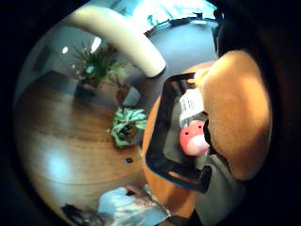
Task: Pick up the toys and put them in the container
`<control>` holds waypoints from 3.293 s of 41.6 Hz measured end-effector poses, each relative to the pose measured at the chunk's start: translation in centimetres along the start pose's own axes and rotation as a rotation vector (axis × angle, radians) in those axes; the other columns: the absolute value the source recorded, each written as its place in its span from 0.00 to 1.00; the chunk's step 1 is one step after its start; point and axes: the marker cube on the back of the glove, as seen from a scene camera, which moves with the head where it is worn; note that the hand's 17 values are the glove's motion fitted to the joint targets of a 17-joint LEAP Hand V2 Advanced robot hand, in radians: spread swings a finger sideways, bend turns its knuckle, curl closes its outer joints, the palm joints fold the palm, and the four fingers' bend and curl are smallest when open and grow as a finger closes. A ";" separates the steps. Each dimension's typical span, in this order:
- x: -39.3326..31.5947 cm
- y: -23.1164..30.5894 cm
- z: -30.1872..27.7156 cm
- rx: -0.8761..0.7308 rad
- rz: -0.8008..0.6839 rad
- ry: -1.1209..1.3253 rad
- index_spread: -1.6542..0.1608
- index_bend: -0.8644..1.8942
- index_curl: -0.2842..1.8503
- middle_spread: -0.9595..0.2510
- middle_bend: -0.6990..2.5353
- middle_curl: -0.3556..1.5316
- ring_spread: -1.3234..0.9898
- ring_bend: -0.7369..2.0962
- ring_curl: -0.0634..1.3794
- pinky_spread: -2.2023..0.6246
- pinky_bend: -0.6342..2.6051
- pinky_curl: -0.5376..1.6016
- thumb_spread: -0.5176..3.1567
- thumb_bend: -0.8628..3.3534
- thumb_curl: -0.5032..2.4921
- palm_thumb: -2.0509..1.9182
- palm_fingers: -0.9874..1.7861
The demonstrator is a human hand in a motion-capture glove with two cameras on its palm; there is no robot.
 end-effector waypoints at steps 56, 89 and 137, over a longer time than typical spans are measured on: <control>-2.9 5.9 6.7 -0.277 -0.051 0.061 0.73 0.38 0.34 0.79 0.25 0.41 0.58 0.35 0.41 0.81 0.53 0.40 0.49 0.21 0.38 0.55 0.31; 10.8 25.4 5.8 -0.199 0.157 0.149 0.73 0.42 0.36 0.80 0.26 0.34 0.58 0.35 0.40 0.80 0.49 0.39 0.55 0.22 0.32 0.58 0.35; 19.8 35.2 8.3 -0.195 0.361 0.124 0.73 0.45 0.37 0.79 0.26 0.33 0.57 0.34 0.40 0.79 0.48 0.40 0.56 0.21 0.30 0.59 0.35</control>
